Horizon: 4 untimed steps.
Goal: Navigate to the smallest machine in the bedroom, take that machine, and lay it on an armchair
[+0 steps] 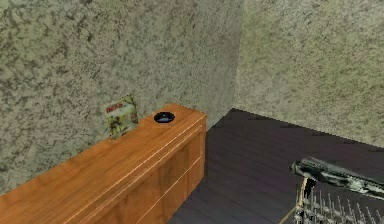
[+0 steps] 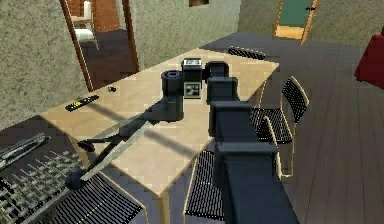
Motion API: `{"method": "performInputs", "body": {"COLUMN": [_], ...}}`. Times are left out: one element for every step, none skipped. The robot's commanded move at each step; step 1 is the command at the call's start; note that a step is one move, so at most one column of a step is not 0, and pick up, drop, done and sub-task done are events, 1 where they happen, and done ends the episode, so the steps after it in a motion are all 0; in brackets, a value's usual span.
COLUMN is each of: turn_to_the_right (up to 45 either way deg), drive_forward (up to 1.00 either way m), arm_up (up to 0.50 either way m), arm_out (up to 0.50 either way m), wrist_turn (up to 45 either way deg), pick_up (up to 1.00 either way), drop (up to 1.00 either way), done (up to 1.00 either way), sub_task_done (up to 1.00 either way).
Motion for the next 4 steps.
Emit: {"method": "performInputs", "body": {"turn_to_the_right": [0.0,0.0,-45.0,-45.0], "drive_forward": [0.00,0.00,0.00,0.00], "arm_up": [0.00,0.00,0.00,0.00], "arm_out": [0.00,-0.24,0.00,0.00], "wrist_turn": [-24.0,0.0,0.0,0.0], "pick_up": [0.00,0.00,0.00,0.00], "drop": [0.00,0.00,0.00,0.00], "done": [0.00,0.00,0.00,0.00], "sub_task_done": [0.00,0.00,0.00,0.00]}}
